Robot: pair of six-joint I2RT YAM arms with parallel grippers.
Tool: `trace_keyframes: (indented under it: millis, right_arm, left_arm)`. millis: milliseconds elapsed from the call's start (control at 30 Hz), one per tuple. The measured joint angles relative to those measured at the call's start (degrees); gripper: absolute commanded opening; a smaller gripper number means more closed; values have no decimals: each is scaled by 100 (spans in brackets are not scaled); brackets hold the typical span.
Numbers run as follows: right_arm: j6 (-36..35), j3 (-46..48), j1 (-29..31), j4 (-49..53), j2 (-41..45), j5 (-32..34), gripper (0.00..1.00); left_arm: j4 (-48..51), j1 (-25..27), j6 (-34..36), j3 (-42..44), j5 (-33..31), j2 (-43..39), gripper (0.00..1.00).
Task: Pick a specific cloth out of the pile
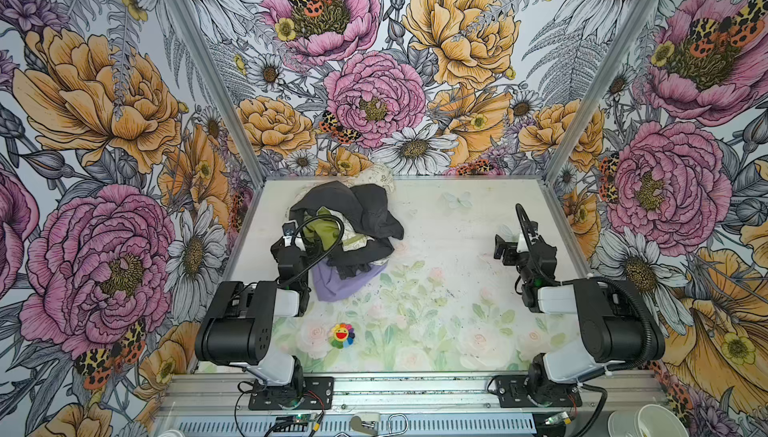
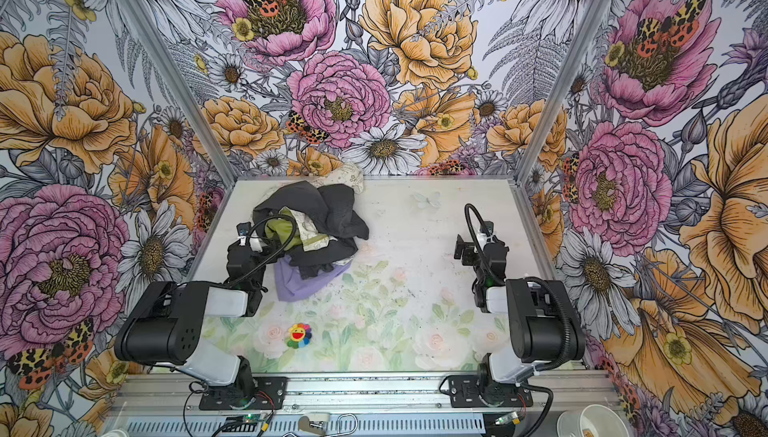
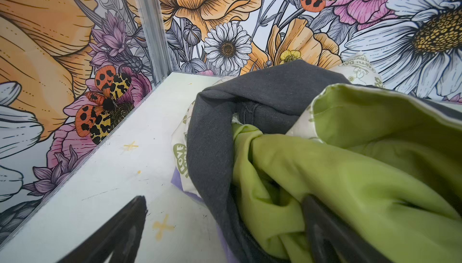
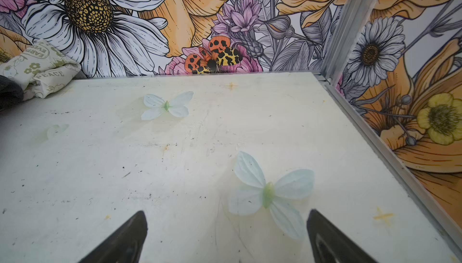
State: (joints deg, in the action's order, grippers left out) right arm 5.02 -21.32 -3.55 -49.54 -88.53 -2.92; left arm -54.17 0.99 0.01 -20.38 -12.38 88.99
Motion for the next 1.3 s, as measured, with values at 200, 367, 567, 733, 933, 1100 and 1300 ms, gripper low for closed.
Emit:
trace_keyframes:
  millis: [200, 367, 567, 733, 933, 1100, 1300]
  right_arm:
    - [0, -2, 2, 0, 0, 20, 99]
    - [-2, -2, 26, 0, 0, 35, 99]
    - [-2, -2, 26, 0, 0, 35, 100]
    - [-2, -13, 26, 0, 0, 35, 100]
    - [-2, -20, 28, 0, 0, 37, 100]
    - [-20, -20, 103, 15, 13, 146, 100]
    - [-81, -20, 289, 535, 798, 470, 100]
  left_arm:
    - [2, 0, 0, 0, 0, 0, 99]
    - [0, 0, 0, 0, 0, 0, 99]
    - [2, 0, 0, 0, 2, 0, 99]
    - [2, -7, 0, 0, 31, 0, 99]
    - [2, -7, 0, 0, 48, 0, 99]
    - [0, 13, 0, 0, -2, -13, 99]
    - [472, 393, 116, 127, -457, -1086, 99]
